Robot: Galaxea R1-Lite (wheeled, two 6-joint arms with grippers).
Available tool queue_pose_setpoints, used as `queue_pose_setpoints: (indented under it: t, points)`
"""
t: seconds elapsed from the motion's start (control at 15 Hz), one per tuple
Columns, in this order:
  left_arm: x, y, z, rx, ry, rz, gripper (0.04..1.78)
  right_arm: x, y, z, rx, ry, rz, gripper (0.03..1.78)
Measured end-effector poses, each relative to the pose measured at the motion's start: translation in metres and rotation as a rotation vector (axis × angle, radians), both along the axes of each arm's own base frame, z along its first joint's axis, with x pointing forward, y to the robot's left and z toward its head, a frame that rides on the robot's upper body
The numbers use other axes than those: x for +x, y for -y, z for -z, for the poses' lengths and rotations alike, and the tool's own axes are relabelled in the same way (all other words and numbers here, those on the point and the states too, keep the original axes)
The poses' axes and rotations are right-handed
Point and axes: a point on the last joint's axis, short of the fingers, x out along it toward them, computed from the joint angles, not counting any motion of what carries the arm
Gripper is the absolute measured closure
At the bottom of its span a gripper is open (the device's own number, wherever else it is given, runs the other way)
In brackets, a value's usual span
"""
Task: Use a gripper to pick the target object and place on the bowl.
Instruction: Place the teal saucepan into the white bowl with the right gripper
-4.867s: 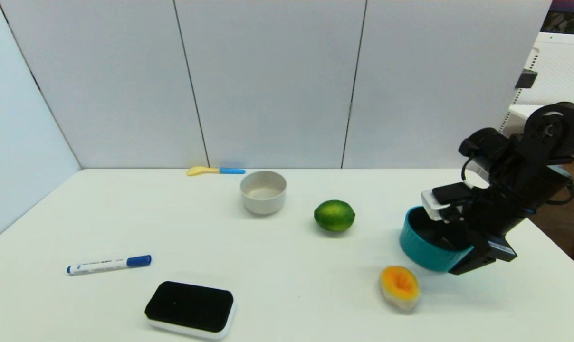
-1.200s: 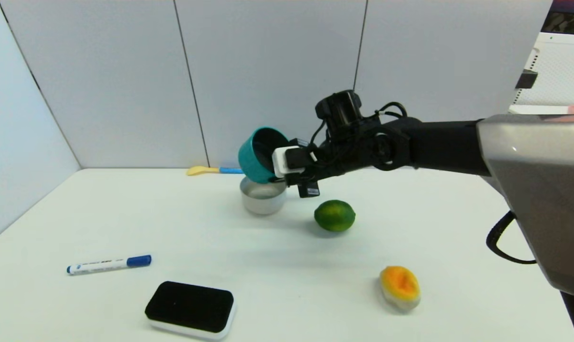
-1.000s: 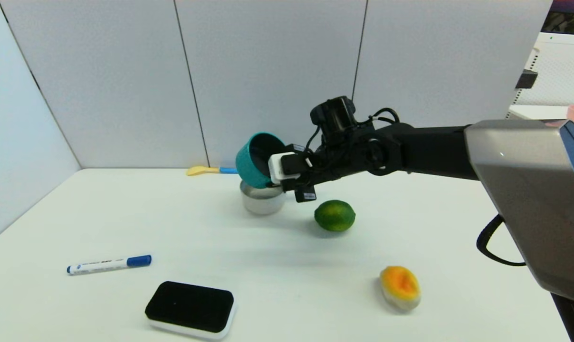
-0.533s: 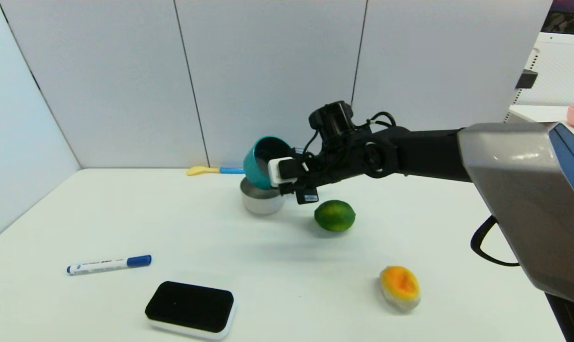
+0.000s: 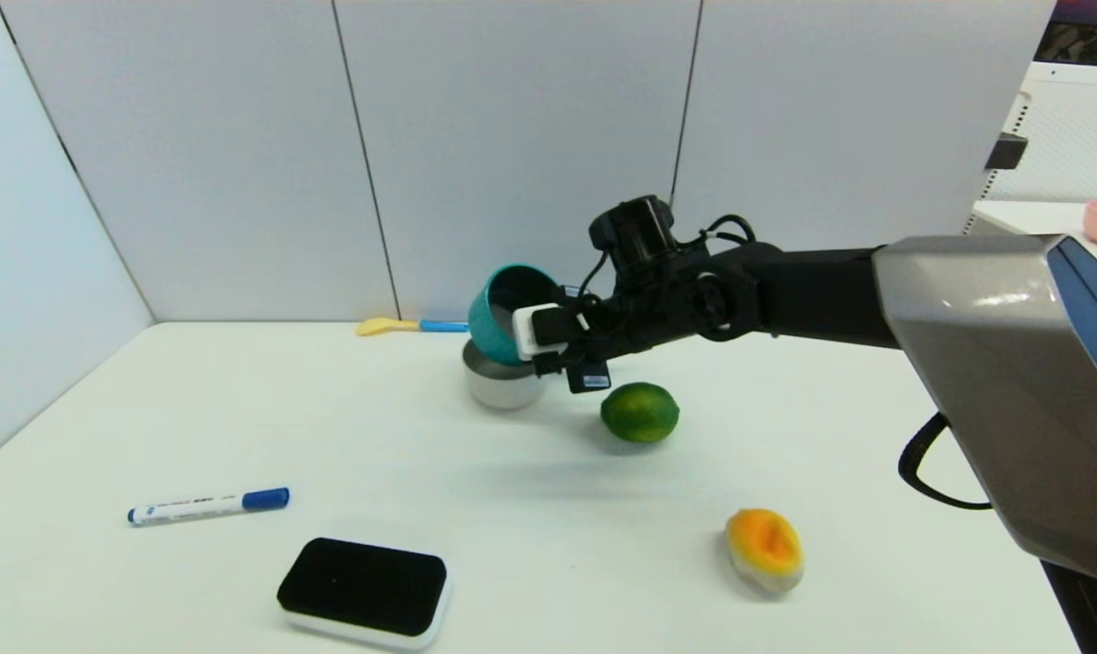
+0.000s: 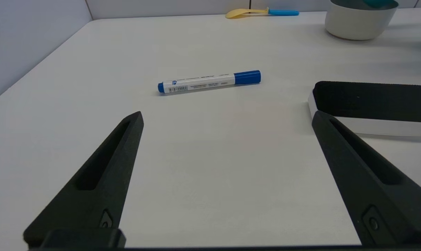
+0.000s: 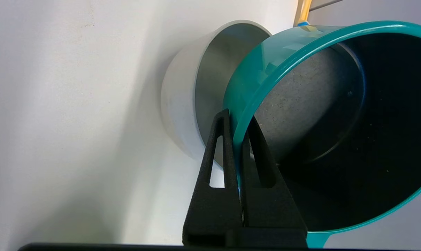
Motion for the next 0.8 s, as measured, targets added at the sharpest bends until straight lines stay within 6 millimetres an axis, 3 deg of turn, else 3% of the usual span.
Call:
queue_pose_setpoints:
  t: [0.8]
  points:
    - [0.0,0.0,0.0,0.0,0.0,0.0,0.11,-0.013,-0.004,-0.005,-0.029,-0.038,-0.021,1.73]
